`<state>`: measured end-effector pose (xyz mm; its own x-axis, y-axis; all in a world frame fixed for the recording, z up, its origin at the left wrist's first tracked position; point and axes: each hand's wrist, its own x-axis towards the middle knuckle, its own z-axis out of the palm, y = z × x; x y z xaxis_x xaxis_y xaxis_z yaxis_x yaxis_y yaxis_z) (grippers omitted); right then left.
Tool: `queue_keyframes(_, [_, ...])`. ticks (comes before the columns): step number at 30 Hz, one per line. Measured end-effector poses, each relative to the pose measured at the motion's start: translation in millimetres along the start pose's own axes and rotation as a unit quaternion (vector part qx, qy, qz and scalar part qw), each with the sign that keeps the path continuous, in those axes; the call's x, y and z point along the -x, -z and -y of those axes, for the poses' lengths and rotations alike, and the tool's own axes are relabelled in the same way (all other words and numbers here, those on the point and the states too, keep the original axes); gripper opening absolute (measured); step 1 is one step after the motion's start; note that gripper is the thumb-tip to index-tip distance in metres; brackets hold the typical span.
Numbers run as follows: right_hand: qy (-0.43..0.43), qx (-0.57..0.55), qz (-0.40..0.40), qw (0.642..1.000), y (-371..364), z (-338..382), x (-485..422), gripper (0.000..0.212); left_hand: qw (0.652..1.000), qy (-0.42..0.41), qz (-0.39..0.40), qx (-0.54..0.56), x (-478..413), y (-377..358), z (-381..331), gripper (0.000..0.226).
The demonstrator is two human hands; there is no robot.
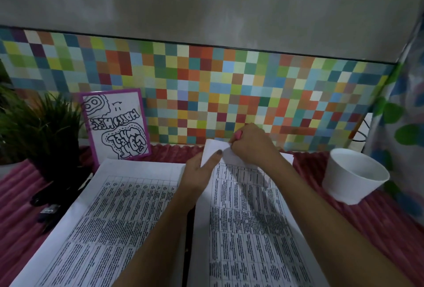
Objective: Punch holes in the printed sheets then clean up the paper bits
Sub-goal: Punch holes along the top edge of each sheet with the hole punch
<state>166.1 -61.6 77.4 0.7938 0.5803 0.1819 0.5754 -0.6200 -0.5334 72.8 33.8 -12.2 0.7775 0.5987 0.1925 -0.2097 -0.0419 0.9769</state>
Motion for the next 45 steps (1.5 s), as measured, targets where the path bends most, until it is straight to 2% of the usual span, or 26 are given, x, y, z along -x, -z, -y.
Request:
queue_keyframes(3, [-0.019,-0.009,0.0,1.0,-1.3,-7.4,-3.6,0.02,1.0,0.0,0.03,-0.004,1.1,-0.8,3.7,0.033])
queue_keyframes(5, [-0.008,-0.01,0.001,1.0,-4.3,-10.0,-2.1,0.016,1.0,-0.019,0.023,0.007,2.4,-2.3,3.1,0.034])
queue_keyframes(8, [0.019,0.0,0.023,1.0,-9.1,-12.0,1.1,0.027,0.999,-0.043,0.008,0.01,4.6,-3.2,1.7,0.029])
queue_keyframes(10, [0.016,0.005,0.031,0.999,-5.5,-11.5,2.0,0.017,0.998,-0.061,0.018,0.01,4.9,-3.2,3.4,0.036])
queue_keyframes(12, [0.022,-0.03,-0.007,0.999,3.4,-8.6,2.5,0.011,0.997,-0.069,0.027,0.012,5.1,-3.4,3.5,0.048])
queue_keyframes(13, [0.026,-0.083,-0.063,0.994,8.9,-5.6,4.1,0.015,0.997,-0.072,0.028,0.016,5.5,-3.7,3.3,0.051])
queue_keyframes(14, [0.032,-0.173,-0.129,0.976,15.7,-1.1,5.5,0.015,0.997,-0.074,0.031,0.022,5.9,-3.9,3.2,0.051])
queue_keyframes(15, [0.033,-0.304,-0.183,0.934,23.1,4.4,6.2,0.017,0.996,-0.073,0.035,0.025,6.8,-4.6,2.4,0.048])
queue_keyframes(17, [0.04,-0.555,-0.213,0.803,33.0,17.2,6.3,0.013,0.996,-0.073,0.036,0.021,8.2,-5.6,0.8,0.033])
queue_keyframes(18, [0.052,-0.618,-0.216,0.754,32.6,20.9,4.4,0.009,0.996,-0.075,0.039,0.019,9.6,-6.3,-0.9,0.028])
queue_keyframes(19, [0.064,-0.65,-0.215,0.726,31.0,24.8,2.9,0.009,0.996,-0.081,0.037,0.019,9.9,-7.2,-1.9,0.03])
queue_keyframes(21, [0.084,-0.669,-0.211,0.708,23.6,28.7,-0.6,0.009,0.995,-0.09,0.042,0.014,11.0,-9.1,-4.5,0.023])
queue_keyframes(27, [0.121,-0.66,-0.244,0.7,11.0,32.2,-3.0,0.013,0.995,-0.095,0.034,0.02,10.2,-8.4,-5.8,0.023])
queue_keyframes(31, [0.141,-0.658,-0.231,0.703,8.9,35.4,-4.8,0.012,0.995,-0.091,0.042,0.019,8.5,-9.2,-4.6,0.019])
queue_keyframes(45, [0.081,-0.614,-0.157,0.769,9.4,51.7,-20.5,0.016,0.992,-0.113,0.047,0.021,7.7,-8.8,-6.6,0.018])
